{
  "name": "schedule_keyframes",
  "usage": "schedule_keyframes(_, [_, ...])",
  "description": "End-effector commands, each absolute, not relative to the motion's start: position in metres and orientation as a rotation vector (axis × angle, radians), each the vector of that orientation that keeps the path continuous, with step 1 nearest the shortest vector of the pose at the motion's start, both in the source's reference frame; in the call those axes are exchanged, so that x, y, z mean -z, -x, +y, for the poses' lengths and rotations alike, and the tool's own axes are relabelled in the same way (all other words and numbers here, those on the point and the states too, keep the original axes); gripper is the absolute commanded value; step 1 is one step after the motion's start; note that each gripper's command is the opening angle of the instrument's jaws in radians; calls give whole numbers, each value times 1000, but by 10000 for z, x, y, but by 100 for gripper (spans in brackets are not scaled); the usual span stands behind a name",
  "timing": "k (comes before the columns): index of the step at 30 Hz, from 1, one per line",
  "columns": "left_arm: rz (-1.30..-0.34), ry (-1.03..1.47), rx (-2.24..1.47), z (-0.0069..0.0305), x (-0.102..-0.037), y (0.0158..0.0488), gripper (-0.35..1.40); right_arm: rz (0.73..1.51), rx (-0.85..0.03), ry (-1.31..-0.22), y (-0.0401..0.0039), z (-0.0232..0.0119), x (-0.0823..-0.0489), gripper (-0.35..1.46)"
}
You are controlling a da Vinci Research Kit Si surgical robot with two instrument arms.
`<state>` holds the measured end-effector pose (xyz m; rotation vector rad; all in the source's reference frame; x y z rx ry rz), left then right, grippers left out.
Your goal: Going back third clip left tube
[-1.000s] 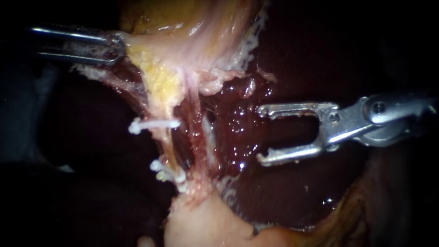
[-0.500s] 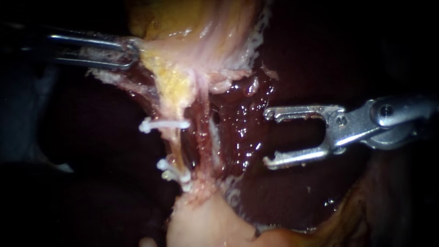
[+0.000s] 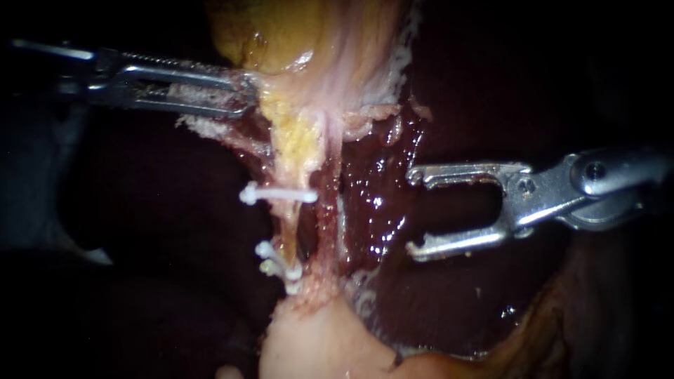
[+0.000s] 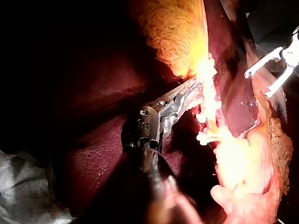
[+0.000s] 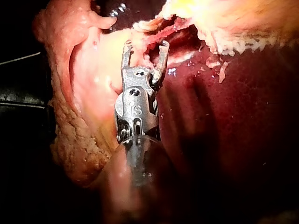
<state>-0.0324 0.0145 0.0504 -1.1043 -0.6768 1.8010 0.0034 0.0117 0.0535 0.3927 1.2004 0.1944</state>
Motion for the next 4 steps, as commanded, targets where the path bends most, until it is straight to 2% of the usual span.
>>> schedule_keyframes(1, [-678, 1105, -1801, 146, -503, 323, -35, 1200, -195, -393, -35, 117, -535, 50])
schedule_keyframes(4, [-681, 1105, -1801, 146, -502, 320, -35, 1199, -197, -390, -36, 116, -534, 50])
